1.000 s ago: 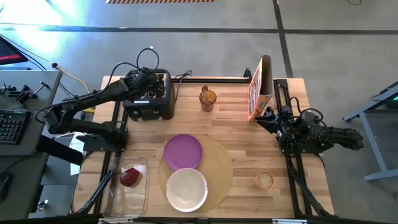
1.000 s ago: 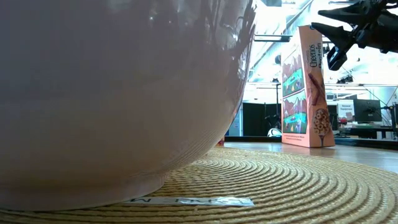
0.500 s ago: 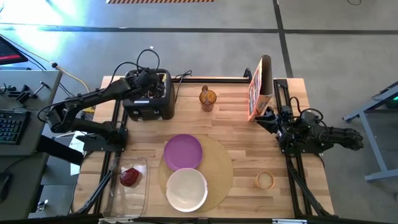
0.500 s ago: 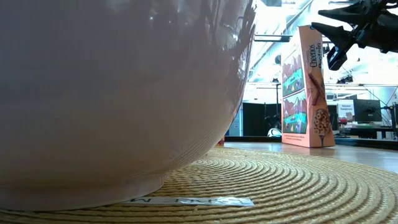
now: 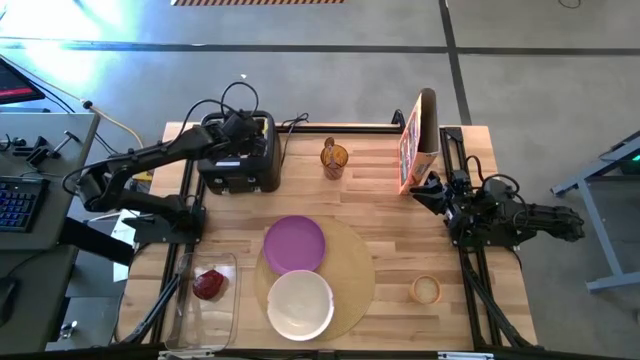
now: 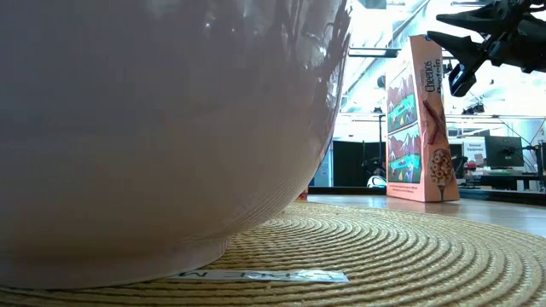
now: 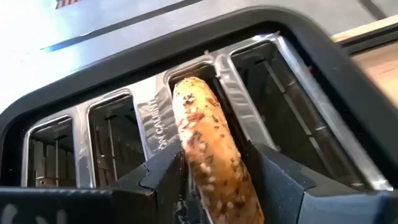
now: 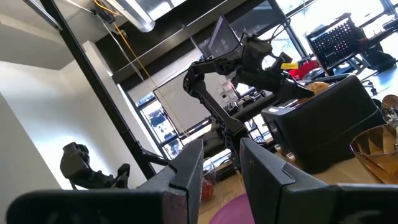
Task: Arrange a breakfast setting
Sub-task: Put the bagel from the toaster onto the purple plate
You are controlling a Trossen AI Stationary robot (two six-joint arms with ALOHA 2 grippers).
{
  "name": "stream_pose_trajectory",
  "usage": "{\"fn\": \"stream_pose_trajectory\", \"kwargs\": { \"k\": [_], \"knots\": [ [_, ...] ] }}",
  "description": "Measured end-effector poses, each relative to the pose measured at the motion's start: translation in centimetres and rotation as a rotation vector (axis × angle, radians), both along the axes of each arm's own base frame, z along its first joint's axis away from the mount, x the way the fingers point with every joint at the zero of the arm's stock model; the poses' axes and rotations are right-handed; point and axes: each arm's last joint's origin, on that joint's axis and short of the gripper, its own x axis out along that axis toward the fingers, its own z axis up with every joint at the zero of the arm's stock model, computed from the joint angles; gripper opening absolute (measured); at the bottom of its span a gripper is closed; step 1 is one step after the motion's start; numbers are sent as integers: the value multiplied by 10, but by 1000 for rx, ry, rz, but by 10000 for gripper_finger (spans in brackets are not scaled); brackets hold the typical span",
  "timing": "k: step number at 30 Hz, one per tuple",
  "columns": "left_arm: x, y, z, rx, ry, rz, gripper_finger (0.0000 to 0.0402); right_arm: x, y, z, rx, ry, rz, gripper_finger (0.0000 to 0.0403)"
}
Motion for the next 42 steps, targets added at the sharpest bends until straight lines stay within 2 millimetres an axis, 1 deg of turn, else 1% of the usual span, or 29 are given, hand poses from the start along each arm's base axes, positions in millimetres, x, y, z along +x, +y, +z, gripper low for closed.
{"fn": "stream_pose_trajectory", "kwargs": {
  "k": [7, 17, 21, 31, 42],
  "knots": [
    [1, 1, -2, 1, 11, 6, 162, 0, 0, 0, 0, 1, 0, 90],
    [1, 1, -2, -3, 0, 3, 97, 0, 0, 0, 0, 2, 0, 90],
    [2, 1, -2, -2, -16, 12, 82, 0, 0, 0, 0, 4, 0, 90],
    [2, 1, 0, 9, -36, 17, 66, 0, 0, -1, -7, 11, -2, 90],
    [-6, -6, 16, 56, -81, -10, 62, 1, 0, -2, -6, 20, -2, 90]
  ]
}}
